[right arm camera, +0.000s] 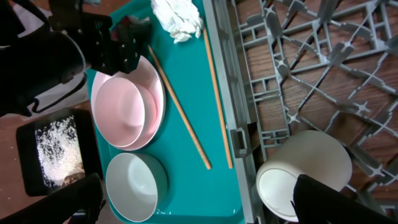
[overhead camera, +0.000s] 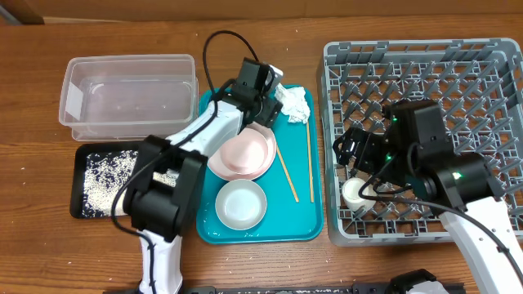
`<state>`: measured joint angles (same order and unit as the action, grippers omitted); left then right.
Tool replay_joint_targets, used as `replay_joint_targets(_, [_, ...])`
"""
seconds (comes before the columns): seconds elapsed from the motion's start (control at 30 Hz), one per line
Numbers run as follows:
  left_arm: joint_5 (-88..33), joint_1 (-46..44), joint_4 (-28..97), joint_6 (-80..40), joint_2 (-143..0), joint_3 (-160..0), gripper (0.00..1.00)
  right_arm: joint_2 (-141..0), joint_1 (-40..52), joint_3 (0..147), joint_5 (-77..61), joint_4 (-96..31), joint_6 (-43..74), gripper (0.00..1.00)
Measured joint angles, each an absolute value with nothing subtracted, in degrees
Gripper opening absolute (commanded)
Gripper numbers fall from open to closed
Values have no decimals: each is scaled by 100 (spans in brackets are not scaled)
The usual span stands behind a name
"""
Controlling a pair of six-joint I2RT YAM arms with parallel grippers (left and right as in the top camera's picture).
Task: Sort waste into correct bins and load items into the dishwasher
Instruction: 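Grasp the red wrapper with the left gripper, drop into clear bin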
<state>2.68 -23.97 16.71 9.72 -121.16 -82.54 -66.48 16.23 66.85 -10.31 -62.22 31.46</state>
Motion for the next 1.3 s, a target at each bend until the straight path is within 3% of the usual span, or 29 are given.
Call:
replay_joint_targets(0.07, [290, -2397, 1610, 1096, -12234, -8254, 21, -6683, 1623, 6685, -1031, -6222, 3146, 100])
replay_joint_targets(0.1, [305, -2392, 1584, 1166, -12269, -8254, 8, -6683, 1621, 6685, -1033, -6217, 3146, 100])
replay_joint_targets(0.13, [307, -2390, 1566, 1205, -12280, -8254, 4, -6683, 1623, 6685, -1033, -6217, 3142, 100])
replay_joint_targets(0.37, [471, -2390, 1894, 749, -12046, -8364, 4, -6683, 1623, 6685, -1031, -6217, 3144, 100])
replay_joint_targets(0.73, [1299, -2296, 3009, 246, -9760, -8709, 4, -6683, 1623, 6685, -1031, -6215, 3144, 100])
replay_joint_targets(1.0, [1949, -1173, 2851, 615, -9714, -8737, 4, -6683, 1623, 6685, -1031, -6241, 3148, 100])
replay_joint_targets(1.03, [1844, -987, 2790, 727, -9784, -8737, 6, -6683, 1623, 6685, -1031, -6246, 3146, 100])
replay_joint_targets(1.07, [1680, -816, 2770, 840, -9850, -8737, 22, -6683, 1623, 6685, -1033, -6261, 3144, 100])
replay_joint_targets(1.1, [1472, -646, 2773, 989, -9918, -8737, 46, -6683, 1623, 6685, -1033, -6265, 3146, 100])
replay_joint_targets(1.13, [1249, -495, 2790, 1076, -9992, -8737, 61, -6683, 1623, 6685, -1031, -6263, 3146, 100])
replay_joint_targets(1.3, [344, -209, 2877, 1271, -10245, -8737, 65, -6683, 1623, 6685, -1028, -6283, 3120, 100])
